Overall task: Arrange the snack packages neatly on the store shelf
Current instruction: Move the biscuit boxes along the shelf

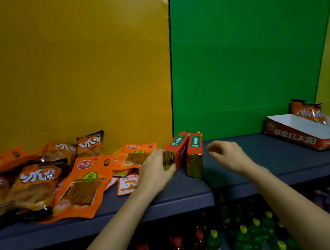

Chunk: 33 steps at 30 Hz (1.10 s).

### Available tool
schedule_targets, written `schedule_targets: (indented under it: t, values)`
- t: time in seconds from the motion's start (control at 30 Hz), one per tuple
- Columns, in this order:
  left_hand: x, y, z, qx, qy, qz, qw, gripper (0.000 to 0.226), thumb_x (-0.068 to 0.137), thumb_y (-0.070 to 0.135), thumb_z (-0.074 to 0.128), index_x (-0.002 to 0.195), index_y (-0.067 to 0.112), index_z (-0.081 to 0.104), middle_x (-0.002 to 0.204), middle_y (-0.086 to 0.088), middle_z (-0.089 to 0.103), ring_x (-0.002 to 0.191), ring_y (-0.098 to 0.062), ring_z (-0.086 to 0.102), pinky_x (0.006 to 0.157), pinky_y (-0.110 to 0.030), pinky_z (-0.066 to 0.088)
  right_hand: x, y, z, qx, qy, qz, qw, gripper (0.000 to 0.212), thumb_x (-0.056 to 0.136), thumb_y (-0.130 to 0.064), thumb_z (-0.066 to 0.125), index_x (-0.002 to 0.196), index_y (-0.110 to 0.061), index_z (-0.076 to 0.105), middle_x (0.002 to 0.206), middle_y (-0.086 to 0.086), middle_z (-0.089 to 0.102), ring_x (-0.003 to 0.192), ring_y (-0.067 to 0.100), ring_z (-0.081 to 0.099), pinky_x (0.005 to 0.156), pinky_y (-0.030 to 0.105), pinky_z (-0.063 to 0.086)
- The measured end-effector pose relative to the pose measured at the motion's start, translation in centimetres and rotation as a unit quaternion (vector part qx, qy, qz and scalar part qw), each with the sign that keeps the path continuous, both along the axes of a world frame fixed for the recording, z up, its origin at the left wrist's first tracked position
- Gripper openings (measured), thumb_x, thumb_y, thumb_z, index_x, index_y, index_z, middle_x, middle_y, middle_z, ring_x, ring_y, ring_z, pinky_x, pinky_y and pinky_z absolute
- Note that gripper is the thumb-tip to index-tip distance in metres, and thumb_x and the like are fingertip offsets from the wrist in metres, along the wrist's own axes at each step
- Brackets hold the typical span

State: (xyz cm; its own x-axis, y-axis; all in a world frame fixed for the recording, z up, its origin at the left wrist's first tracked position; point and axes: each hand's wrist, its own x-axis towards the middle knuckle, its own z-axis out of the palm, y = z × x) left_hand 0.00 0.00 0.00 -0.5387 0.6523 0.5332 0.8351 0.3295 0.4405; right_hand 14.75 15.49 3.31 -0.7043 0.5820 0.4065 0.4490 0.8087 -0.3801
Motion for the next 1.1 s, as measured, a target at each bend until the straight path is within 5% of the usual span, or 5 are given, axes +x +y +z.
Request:
schedule_targets:
  t: [0.3, 0.53, 0.87, 1.0, 1.1]
  values:
    - [-2.5, 5.1, -0.2, -0.016, 0.008, 0.075, 0.997, 0.069, 0.082, 0.048, 0.062, 0.136, 0.020, 0.031, 0.138, 0.002, 0.046, 0.124, -0.019, 0.048, 0.093, -0.034, 0.044, -4.3, 8.8, -0.7, -0.042, -0.013, 0.007, 0.999, 0.036, 0.088, -0.007, 0.055, 0.124, -0.009, 0.056, 0.124, 0.010, 0.061, 0.114, 0.022, 0.056, 0.100, 0.035, 0.044]
    - [-3.7, 6.4, -0.2, 0.019, -0.034, 0.084, 0.996, 0.075, 0.071, 0.050, 0.073, 0.131, 0.023, 0.038, 0.132, 0.005, 0.053, 0.119, -0.015, 0.052, 0.092, -0.030, 0.044, -8.3, 13.8, -1.4, -0.145, 0.002, 0.037, 0.989, 0.069, 0.078, -0.004, 0.071, 0.138, -0.004, 0.037, 0.135, 0.015, 0.050, 0.124, 0.026, 0.049, 0.106, 0.032, 0.039]
    - [-3.7, 7.1, -0.5, 0.082, -0.157, 0.085, 0.980, 0.066, 0.065, 0.035, 0.082, 0.120, 0.020, 0.050, 0.122, 0.000, 0.058, 0.104, -0.011, 0.051, 0.090, -0.026, 0.043, -11.4, 18.9, -2.2, -0.376, -0.026, 0.159, 0.912, 0.111, 0.053, 0.006, 0.078, 0.146, -0.015, 0.020, 0.141, 0.007, 0.043, 0.134, 0.026, 0.037, 0.115, 0.048, 0.025]
    - [-3.5, 7.4, -0.9, 0.098, -0.181, 0.085, 0.975, 0.070, 0.064, 0.031, 0.083, 0.123, 0.019, 0.047, 0.118, 0.006, 0.054, 0.105, -0.009, 0.049, 0.094, -0.026, 0.043, -11.6, 20.1, -2.5, -0.434, -0.034, 0.235, 0.869, 0.091, 0.063, 0.019, 0.070, 0.138, -0.017, 0.031, 0.136, 0.005, 0.051, 0.126, 0.021, 0.048, 0.112, 0.042, 0.033]
    - [-3.4, 7.6, -1.3, 0.108, -0.203, 0.081, 0.970, 0.069, 0.063, 0.026, 0.084, 0.121, 0.021, 0.045, 0.113, 0.009, 0.050, 0.108, -0.011, 0.052, 0.093, -0.027, 0.045, -11.3, 20.5, -2.6, -0.428, -0.062, 0.277, 0.858, 0.083, 0.055, 0.003, 0.082, 0.125, -0.021, 0.044, 0.129, 0.002, 0.058, 0.122, 0.018, 0.054, 0.109, 0.038, 0.038]
